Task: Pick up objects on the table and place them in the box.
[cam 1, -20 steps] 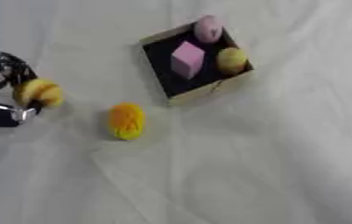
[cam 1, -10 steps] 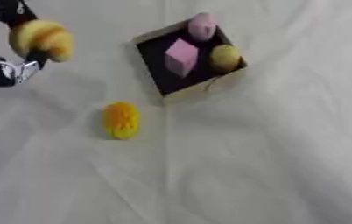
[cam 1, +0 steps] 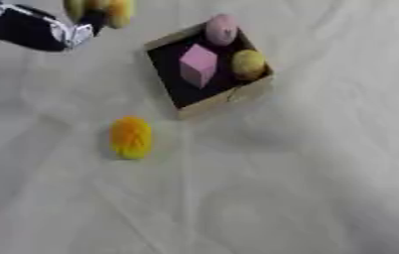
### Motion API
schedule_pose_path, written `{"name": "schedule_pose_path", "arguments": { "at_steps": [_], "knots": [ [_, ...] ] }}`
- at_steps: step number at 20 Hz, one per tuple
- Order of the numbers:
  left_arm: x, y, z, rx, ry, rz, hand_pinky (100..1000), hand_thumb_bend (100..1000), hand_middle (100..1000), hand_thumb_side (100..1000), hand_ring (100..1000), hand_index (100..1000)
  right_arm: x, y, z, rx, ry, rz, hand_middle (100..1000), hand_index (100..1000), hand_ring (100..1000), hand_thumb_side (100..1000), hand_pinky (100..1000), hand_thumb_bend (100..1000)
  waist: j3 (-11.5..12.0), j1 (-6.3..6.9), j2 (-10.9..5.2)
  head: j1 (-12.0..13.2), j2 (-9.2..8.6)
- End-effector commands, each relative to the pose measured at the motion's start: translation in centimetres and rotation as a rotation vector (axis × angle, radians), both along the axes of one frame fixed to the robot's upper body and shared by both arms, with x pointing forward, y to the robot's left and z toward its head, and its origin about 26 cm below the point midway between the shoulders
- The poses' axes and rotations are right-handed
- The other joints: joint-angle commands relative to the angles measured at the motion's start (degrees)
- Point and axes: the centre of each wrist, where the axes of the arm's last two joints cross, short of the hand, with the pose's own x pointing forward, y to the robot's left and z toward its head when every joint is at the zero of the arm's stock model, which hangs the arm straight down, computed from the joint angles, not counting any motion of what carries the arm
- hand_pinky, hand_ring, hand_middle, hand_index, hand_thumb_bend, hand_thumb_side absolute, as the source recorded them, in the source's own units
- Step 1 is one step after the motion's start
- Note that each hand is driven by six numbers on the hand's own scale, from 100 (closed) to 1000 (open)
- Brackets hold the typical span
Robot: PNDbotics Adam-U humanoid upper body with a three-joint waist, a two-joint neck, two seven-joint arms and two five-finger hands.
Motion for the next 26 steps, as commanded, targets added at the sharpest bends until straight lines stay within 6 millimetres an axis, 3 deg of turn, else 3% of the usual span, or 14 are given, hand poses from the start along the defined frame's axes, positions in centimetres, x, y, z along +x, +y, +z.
{"name": "schedule_pose_path", "arguments": {
  "at_steps": [1, 9, 21, 25, 26],
  "knots": [
    [1.5, -1.0, 0.4, 0.002, -0.020, -0.004, 613, 100, 508, 252, 547, 621, -0.4, 0.0, 1.2, -0.033, -0.039, 0.009, 583, 789, 903, 526, 1000, 100, -0.64, 0.93, -1.02, 0.65, -1.24],
    [6.4, -2.0, -2.5, 0.033, 0.057, 0.069, 616, 100, 512, 247, 551, 624, -0.4, 0.1, 1.4, -0.036, -0.046, 0.011, 583, 790, 904, 531, 1000, 100, -2.62, 1.80, -0.01, 1.20, -2.27],
    [8.4, -2.5, -4.6, 0.065, 0.086, 0.097, 630, 100, 529, 244, 567, 646, -0.3, 0.1, 1.4, -0.036, -0.043, 0.013, 583, 789, 904, 529, 1000, 100, -3.00, 1.92, 0.39, 1.52, -2.07],
    [8.7, -2.5, -5.1, 0.072, 0.102, 0.111, 709, 100, 625, 244, 658, 769, -0.4, 0.0, 1.2, -0.033, -0.040, 0.007, 583, 789, 904, 529, 1000, 100, -3.11, 1.85, 0.36, 1.74, -1.91],
    [8.6, -2.5, -5.1, 0.077, 0.105, 0.113, 768, 100, 704, 233, 728, 842, -0.4, 0.0, 1.2, -0.033, -0.038, 0.005, 583, 789, 904, 528, 1000, 100, -3.10, 1.84, 0.35, 1.77, -1.85]
  ]
}}
